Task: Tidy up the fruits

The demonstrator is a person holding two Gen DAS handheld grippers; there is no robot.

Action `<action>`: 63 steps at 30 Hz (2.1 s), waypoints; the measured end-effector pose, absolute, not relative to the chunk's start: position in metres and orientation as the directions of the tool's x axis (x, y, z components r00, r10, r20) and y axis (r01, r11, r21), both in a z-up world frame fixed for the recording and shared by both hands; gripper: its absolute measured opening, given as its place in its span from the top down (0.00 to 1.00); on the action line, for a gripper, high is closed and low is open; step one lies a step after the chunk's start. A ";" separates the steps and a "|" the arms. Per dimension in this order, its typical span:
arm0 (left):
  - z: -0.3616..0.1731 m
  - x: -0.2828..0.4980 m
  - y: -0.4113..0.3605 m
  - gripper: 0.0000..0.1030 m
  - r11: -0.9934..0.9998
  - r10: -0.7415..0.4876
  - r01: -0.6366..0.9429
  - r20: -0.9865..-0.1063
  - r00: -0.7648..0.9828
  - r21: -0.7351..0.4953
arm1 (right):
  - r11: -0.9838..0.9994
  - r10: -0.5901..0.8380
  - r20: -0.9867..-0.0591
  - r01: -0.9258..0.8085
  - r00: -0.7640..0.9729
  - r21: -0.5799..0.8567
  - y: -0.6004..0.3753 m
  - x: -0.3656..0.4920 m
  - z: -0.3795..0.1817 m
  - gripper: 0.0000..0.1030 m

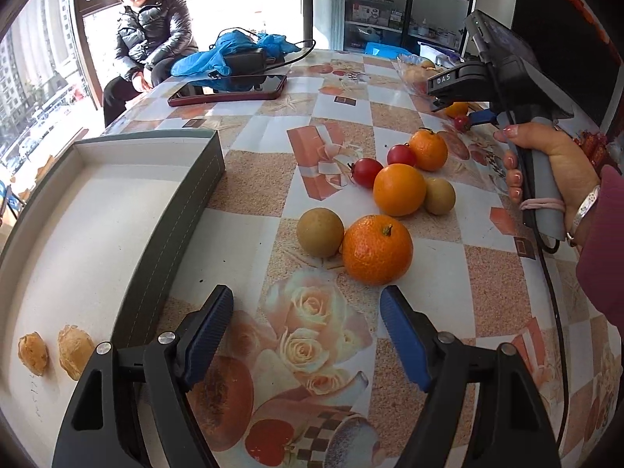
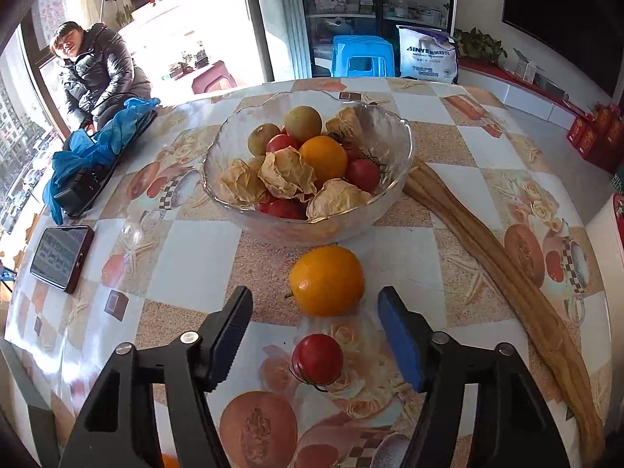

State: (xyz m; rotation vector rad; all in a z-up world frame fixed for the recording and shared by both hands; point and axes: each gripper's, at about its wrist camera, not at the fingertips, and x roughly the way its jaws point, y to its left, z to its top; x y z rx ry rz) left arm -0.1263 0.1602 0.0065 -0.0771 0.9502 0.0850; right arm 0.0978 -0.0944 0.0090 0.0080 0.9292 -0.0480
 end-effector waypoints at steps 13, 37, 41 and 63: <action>0.018 -0.122 0.165 0.21 0.994 -0.019 -0.075 -0.789 0.614 -0.082 | 0.998 0.064 -0.753 -0.045 0.655 0.047 -0.122 0.011 0.043 0.62; 0.010 -0.112 0.152 0.26 0.999 -0.037 0.027 -0.791 0.611 -0.026 | 0.983 0.168 -0.802 -0.153 0.573 0.097 -0.104 -0.055 0.007 0.35; 0.014 -0.119 0.162 0.23 0.999 -0.054 0.033 -0.776 0.629 -0.043 | 0.978 0.182 -0.776 -0.192 0.604 0.080 -0.087 -0.042 0.005 0.35; 0.009 -0.110 0.157 0.35 0.994 -0.108 0.086 -0.787 0.608 -0.071 | 0.969 0.246 -0.787 -0.159 0.566 0.189 -0.125 -0.091 0.008 0.50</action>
